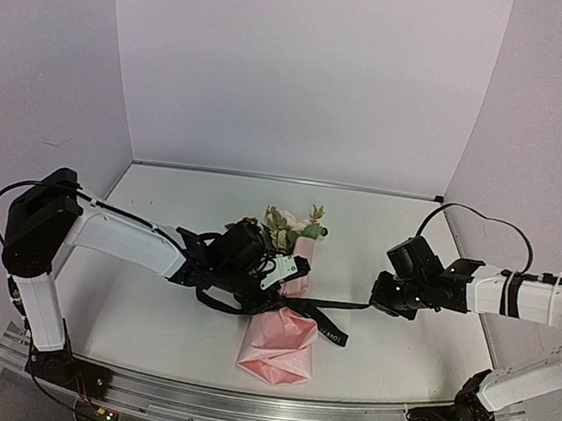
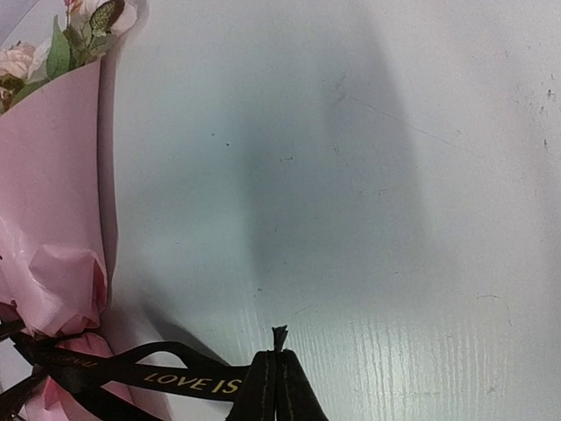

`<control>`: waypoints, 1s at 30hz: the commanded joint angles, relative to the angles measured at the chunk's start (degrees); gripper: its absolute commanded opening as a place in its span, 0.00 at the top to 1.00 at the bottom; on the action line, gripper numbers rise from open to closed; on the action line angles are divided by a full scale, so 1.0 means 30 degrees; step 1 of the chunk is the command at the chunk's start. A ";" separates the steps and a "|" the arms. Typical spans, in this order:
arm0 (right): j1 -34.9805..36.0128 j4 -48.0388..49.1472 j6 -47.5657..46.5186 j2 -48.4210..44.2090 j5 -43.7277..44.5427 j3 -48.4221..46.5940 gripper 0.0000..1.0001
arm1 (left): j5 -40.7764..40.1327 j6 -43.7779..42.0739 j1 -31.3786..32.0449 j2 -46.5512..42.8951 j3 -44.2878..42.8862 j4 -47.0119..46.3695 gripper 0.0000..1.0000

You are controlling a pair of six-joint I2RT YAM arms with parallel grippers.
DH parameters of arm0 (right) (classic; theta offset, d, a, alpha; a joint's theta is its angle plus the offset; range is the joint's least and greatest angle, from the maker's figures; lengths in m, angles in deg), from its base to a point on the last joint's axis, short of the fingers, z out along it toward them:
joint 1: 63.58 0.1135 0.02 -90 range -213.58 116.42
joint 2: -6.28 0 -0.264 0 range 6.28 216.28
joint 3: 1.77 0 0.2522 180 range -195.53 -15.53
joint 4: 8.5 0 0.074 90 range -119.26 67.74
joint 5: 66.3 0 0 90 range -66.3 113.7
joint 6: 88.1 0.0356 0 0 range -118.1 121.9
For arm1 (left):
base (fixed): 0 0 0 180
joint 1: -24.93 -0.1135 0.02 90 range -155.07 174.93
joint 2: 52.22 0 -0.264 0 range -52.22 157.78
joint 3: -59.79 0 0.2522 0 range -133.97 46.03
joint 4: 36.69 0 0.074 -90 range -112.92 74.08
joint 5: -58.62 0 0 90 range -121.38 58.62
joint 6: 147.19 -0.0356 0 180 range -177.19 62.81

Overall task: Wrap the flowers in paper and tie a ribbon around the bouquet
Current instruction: Adjust the ribbon on the folded bouquet.

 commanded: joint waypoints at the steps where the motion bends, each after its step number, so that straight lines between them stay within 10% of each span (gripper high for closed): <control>1: -0.0064 -0.0171 -0.0215 0.0082 -0.0345 -0.0388 1.00 | -0.1309 0.3239 -0.0359 -0.3053 -0.0060 -0.0402 0.38; 8: -0.0064 -0.0171 -0.0297 0.0338 -0.0777 -0.0636 1.00 | -0.2167 1.2686 -0.2719 -0.8028 0.1640 0.0193 0.22; 15: -0.0041 -0.0128 -0.0269 0.0981 -0.1282 -0.1211 1.00 | -0.1097 2.1927 -0.5225 -0.9332 0.3903 0.2298 0.27; 30: -0.0030 -0.0161 -0.0663 0.1119 -0.1185 -0.1616 1.00 | 0.2841 3.2039 -0.5210 -0.5643 0.8740 -0.5969 0.51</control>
